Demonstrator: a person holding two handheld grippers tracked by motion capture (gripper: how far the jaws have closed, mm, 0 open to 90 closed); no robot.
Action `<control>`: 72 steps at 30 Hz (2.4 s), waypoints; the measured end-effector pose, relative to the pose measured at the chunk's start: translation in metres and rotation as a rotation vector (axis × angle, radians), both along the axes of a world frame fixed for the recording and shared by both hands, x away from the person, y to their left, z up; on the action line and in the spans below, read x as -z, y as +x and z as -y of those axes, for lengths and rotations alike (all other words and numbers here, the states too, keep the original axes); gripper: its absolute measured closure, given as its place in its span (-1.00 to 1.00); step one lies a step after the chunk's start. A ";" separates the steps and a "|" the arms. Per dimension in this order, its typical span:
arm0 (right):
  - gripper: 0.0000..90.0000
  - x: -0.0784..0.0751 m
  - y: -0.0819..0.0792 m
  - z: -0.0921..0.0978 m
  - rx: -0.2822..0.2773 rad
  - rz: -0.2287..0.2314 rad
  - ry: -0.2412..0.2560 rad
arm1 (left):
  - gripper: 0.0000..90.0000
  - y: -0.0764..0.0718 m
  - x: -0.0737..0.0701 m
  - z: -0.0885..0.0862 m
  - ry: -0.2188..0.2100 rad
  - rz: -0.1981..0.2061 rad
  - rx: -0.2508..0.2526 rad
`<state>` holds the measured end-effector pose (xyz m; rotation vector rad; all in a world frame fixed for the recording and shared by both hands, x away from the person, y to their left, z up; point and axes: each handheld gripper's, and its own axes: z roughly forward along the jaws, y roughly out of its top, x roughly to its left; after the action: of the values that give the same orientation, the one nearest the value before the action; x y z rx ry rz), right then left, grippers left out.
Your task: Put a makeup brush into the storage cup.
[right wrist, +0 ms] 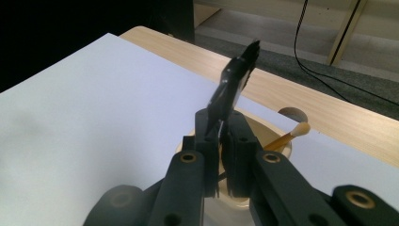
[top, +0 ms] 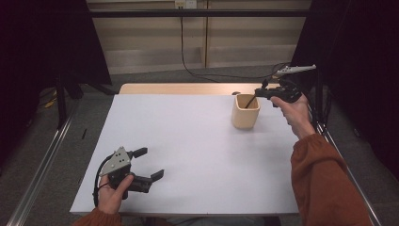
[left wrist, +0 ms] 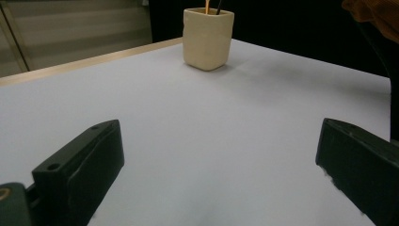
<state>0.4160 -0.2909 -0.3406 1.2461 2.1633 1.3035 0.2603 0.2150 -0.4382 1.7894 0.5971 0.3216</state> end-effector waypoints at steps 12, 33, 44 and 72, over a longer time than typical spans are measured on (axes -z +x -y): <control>0.89 0.018 0.006 -0.002 0.002 -0.033 0.008 | -0.96 0.000 0.001 -0.001 0.002 -0.005 -0.009; 0.70 0.035 0.007 -0.003 0.001 -0.037 0.022 | -0.96 0.003 0.001 -0.003 -0.006 0.003 -0.038; -0.45 0.035 0.004 -0.005 0.034 0.012 0.053 | -0.96 0.006 0.001 -0.002 -0.011 0.001 -0.035; -0.97 0.043 -0.023 0.000 0.039 0.087 0.082 | -0.96 0.004 -0.001 -0.007 -0.020 0.002 -0.048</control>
<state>0.3934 -0.2907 -0.3835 1.2324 2.0349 1.4163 0.2640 0.2217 -0.4377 1.7574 0.6403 0.3493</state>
